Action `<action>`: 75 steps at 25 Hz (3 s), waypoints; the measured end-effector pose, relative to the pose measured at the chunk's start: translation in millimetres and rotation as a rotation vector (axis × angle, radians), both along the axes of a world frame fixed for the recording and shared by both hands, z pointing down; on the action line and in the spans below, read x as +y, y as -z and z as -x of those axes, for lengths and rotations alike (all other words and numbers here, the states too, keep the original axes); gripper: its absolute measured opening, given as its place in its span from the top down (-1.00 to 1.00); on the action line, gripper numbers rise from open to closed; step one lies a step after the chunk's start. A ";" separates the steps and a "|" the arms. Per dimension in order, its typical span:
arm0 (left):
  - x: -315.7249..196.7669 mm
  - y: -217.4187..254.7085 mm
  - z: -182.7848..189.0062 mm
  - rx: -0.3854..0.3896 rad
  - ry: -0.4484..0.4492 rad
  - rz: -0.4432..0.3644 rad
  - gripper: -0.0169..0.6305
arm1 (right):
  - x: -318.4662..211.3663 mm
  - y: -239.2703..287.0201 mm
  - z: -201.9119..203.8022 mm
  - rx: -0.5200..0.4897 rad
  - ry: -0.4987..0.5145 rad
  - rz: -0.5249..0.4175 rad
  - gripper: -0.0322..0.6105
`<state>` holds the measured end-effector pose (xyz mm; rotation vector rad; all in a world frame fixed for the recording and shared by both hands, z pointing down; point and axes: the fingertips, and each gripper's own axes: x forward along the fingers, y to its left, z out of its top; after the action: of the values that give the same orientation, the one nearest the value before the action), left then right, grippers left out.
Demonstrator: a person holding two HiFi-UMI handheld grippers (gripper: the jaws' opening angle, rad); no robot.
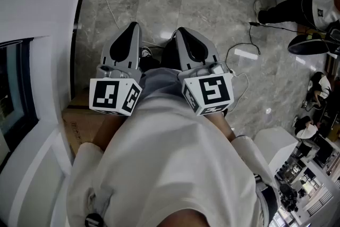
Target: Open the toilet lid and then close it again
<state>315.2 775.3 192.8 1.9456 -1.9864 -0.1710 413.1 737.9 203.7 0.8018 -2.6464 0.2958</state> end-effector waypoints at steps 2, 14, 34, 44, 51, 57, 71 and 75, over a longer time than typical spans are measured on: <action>2.9 -2.8 5.3 0.008 0.002 0.000 0.93 | 5.8 -3.5 6.4 0.010 0.016 0.003 0.87; -3.2 -9.3 40.6 0.029 0.020 0.010 0.93 | -7.2 1.3 44.5 -0.038 0.051 0.034 0.87; -174.2 -17.8 100.9 -0.049 -0.006 0.089 0.93 | -186.7 -15.0 114.3 -0.045 0.061 0.048 0.87; -273.4 -27.1 123.4 -0.015 -0.022 0.128 0.93 | -279.3 -32.9 150.8 0.008 0.133 0.080 0.87; -337.0 -26.1 126.5 -0.051 -0.024 0.141 0.93 | -331.0 -43.9 158.2 0.025 0.188 0.126 0.87; -363.7 -25.5 124.0 -0.094 -0.046 0.149 0.93 | -348.1 -50.2 163.5 0.031 0.236 0.141 0.87; -417.5 -32.6 164.6 -0.053 -0.096 0.118 0.93 | -399.7 -65.0 201.2 0.059 0.166 0.162 0.87; -454.8 -41.6 197.9 -0.029 -0.121 0.121 0.93 | -430.4 -69.7 226.4 0.078 0.121 0.159 0.87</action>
<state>117.3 320.5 234.3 1.9934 -1.8441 0.0074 186.7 307.5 273.4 0.5887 -2.5478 0.4276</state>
